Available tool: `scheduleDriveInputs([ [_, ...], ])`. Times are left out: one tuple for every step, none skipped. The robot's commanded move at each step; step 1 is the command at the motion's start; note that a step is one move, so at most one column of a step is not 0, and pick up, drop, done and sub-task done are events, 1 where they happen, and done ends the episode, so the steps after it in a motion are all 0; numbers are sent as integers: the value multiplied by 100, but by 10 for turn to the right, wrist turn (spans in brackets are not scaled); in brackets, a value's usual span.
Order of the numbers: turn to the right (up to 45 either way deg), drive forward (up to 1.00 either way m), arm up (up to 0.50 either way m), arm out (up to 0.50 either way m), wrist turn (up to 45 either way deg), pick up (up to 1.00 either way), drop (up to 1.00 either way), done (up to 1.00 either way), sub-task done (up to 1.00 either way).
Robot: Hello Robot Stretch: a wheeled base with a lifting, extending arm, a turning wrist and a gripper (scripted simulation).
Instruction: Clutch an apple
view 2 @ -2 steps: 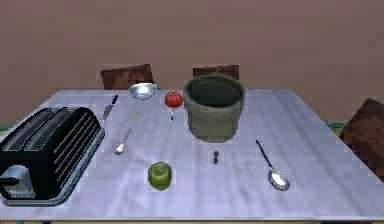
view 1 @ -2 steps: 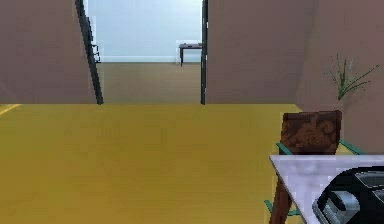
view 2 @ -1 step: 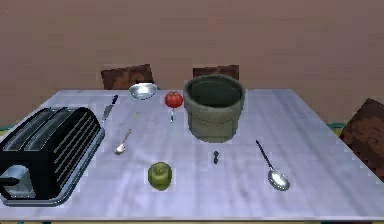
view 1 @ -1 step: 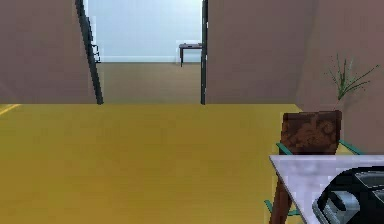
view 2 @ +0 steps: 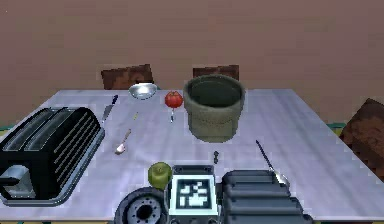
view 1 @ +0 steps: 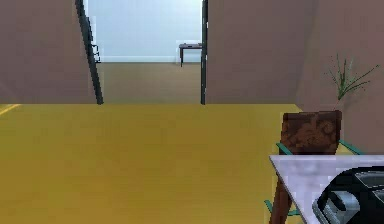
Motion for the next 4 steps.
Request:
scheduleDriveInputs([
  [0, 0, 0, 18, 0, 0, 0, 0, 0],
  [0, 0, 0, 0, 450, 0, 0, 0, 0],
  [0, 0, 0, 0, 450, 0, 0, 0, 0],
  [0, 0, 0, 0, 450, 0, 0, 0, 0],
])
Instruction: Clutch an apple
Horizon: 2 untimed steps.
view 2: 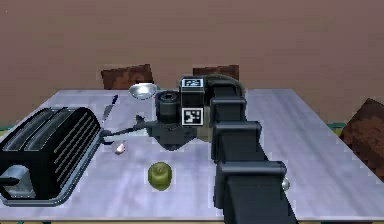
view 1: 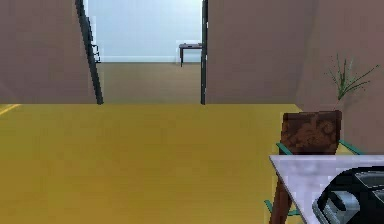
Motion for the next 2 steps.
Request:
scheduleDriveInputs([
  [0, 0, 0, 0, 210, 0, 0, 0, 0],
  [0, 0, -26, 0, 0, 0, 0, 0, 0],
])
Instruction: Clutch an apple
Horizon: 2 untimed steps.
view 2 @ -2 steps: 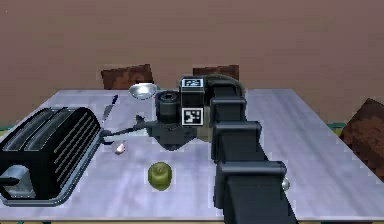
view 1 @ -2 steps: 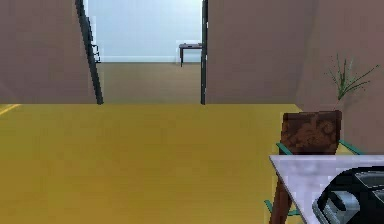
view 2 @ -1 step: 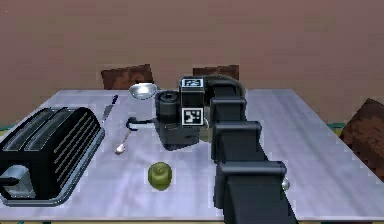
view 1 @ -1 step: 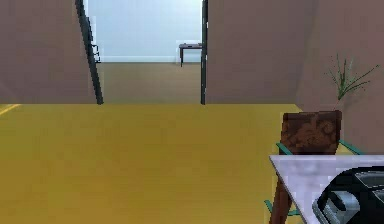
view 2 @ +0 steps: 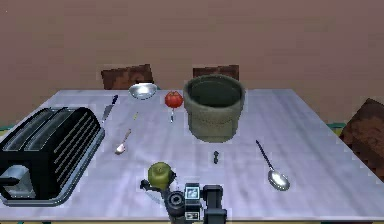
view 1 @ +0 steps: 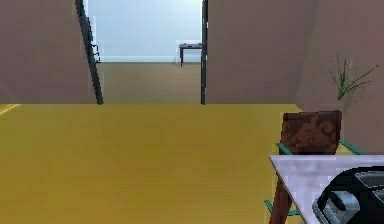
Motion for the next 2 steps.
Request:
scheduleDriveInputs([
  [0, 0, 0, 0, 0, 100, 0, 0, 0],
  [0, 0, 10, 0, 0, 0, 0, 0, 0],
])
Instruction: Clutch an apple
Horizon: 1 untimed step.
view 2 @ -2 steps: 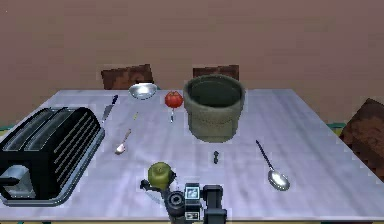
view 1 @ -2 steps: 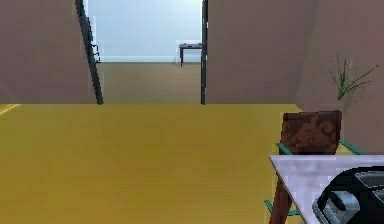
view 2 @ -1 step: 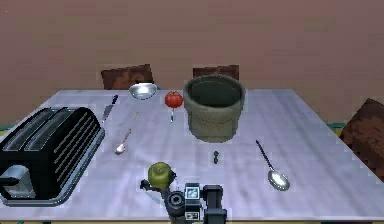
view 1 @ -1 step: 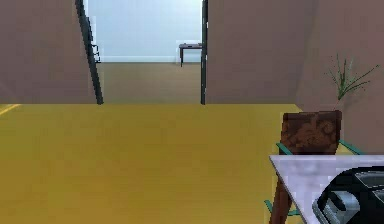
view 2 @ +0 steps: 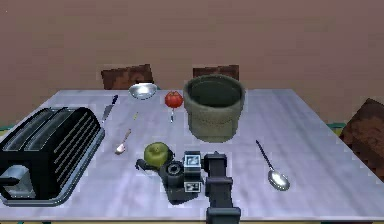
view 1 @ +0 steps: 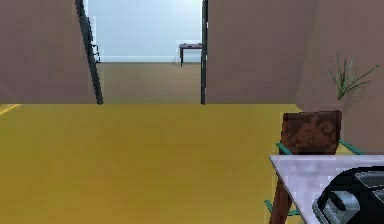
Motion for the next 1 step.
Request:
scheduleDriveInputs([
  [0, 0, 0, 0, 0, 0, 0, 100, 0],
])
